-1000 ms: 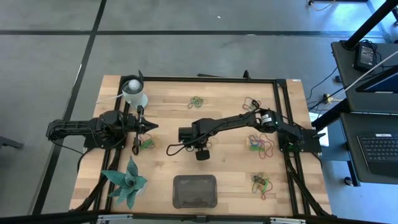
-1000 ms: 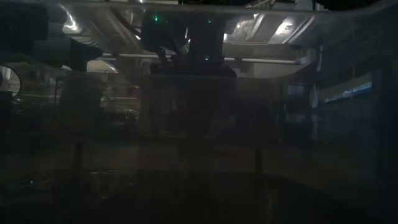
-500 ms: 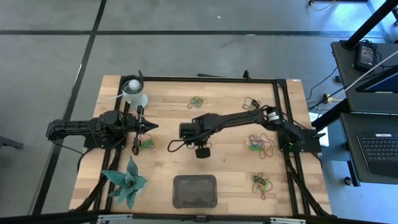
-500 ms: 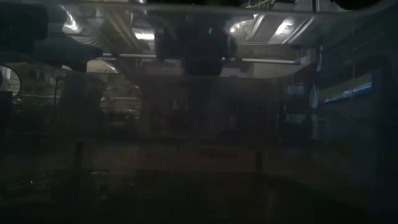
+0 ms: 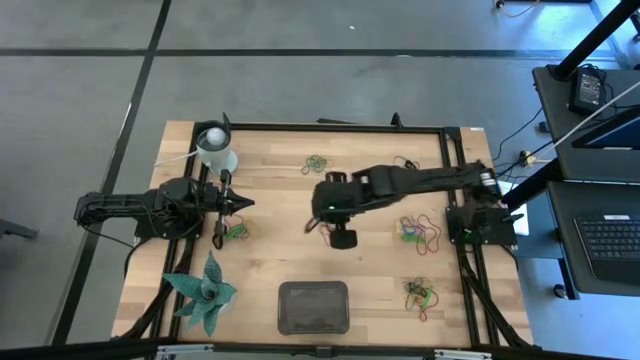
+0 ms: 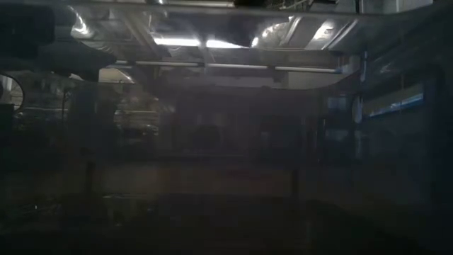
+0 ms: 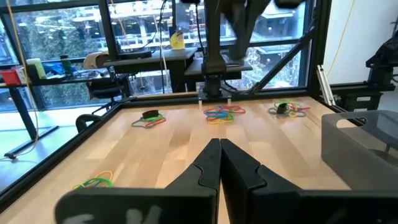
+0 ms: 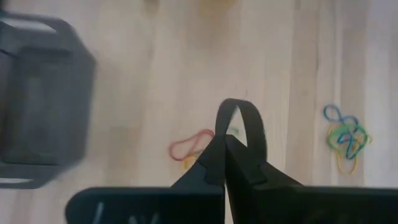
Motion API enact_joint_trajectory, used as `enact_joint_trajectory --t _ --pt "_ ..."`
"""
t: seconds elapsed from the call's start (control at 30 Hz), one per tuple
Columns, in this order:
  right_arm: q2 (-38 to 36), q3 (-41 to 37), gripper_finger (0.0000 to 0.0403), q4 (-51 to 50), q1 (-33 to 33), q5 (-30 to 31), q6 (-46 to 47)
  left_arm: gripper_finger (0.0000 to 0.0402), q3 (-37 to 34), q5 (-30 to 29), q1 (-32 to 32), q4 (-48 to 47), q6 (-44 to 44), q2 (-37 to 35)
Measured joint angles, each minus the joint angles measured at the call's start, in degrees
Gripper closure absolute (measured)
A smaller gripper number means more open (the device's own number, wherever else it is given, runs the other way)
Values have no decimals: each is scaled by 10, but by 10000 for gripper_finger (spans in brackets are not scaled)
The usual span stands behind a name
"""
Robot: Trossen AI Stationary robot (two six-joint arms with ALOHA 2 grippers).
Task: Pick and place rubber bands into bin
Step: Put the black rubber band into the black bin
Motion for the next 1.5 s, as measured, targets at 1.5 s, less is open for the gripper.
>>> enact_joint_trajectory --t 1.5 --pt "149 0 403 112 202 -46 95 398 0 0 0 2 0 0"
